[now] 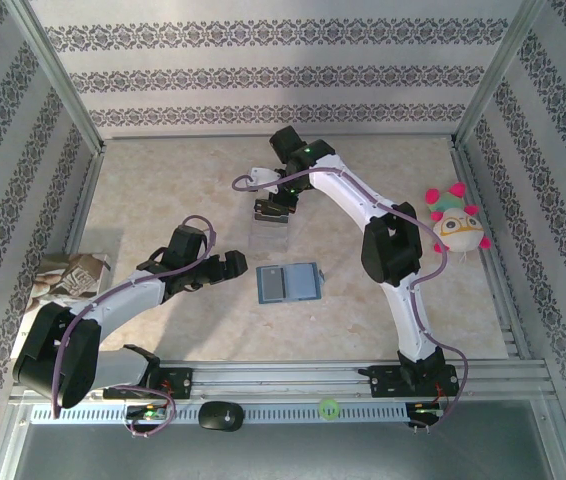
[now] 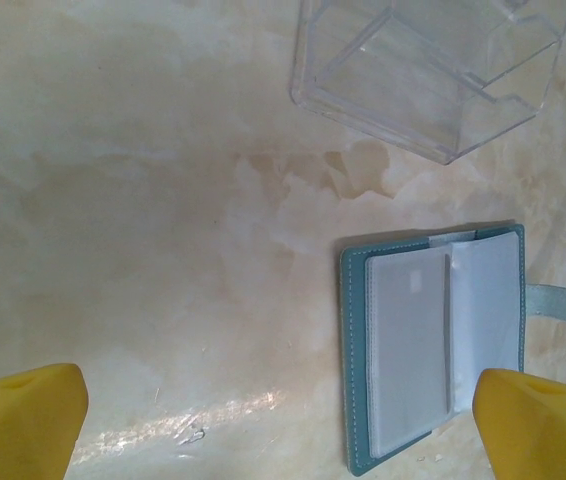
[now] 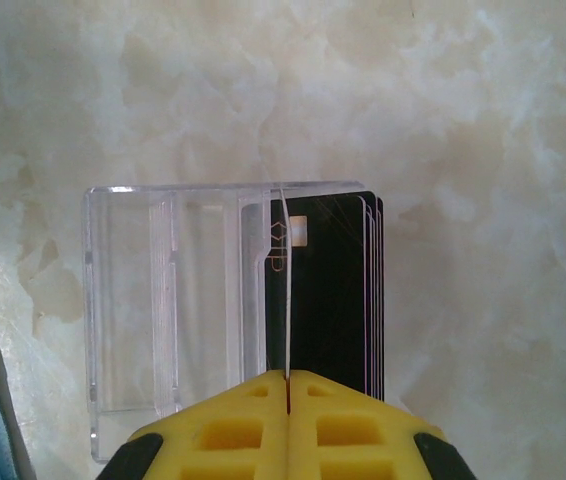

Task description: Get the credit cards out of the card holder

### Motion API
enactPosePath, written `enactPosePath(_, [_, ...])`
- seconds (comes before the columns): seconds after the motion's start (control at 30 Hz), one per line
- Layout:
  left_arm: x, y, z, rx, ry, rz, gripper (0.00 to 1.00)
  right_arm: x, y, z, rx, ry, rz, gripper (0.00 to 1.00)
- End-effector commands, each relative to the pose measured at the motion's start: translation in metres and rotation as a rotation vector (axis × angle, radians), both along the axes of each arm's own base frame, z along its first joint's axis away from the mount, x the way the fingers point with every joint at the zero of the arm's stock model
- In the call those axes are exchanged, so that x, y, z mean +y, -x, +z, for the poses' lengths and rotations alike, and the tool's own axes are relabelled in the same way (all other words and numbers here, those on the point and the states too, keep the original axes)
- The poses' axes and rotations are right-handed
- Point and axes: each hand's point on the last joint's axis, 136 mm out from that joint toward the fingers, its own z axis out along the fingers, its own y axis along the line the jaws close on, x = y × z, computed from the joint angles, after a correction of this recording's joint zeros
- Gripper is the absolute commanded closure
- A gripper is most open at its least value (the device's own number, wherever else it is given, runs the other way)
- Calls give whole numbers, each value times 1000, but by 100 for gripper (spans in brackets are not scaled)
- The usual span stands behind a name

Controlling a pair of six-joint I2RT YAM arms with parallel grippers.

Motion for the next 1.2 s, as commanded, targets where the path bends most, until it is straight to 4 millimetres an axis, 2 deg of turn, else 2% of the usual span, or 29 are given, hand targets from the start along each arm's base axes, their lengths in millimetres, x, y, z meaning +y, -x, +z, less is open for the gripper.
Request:
enactPosePath(0.0, [-1, -5, 3, -24, 15, -12, 1, 4, 2, -12, 2, 24, 22, 100])
enactPosePath(0.63, [0, -6, 5, -28, 31, -6, 1, -5, -5, -24, -22, 77, -19, 100])
enactPosePath(0.67, [0, -6, 5, -28, 31, -4, 1, -5, -5, -23, -26, 76, -23, 98])
enactPosePath(0.73, [0, -6, 5, -29, 30, -5, 1, -3, -7, -20, -33, 65, -25, 87])
enactPosePath(0.83, [0, -6, 5, -29, 30, -4, 1, 4, -7, -10, -48, 32, -22, 77])
enactPosePath(0.93, [-1, -6, 5, -30, 38, -5, 0, 13, -9, 5, -64, -14, -23, 73])
enactPosePath(1.17, [1, -8, 11, -60, 54, 18, 0, 44, -2, 65, -76, -228, -80, 67])
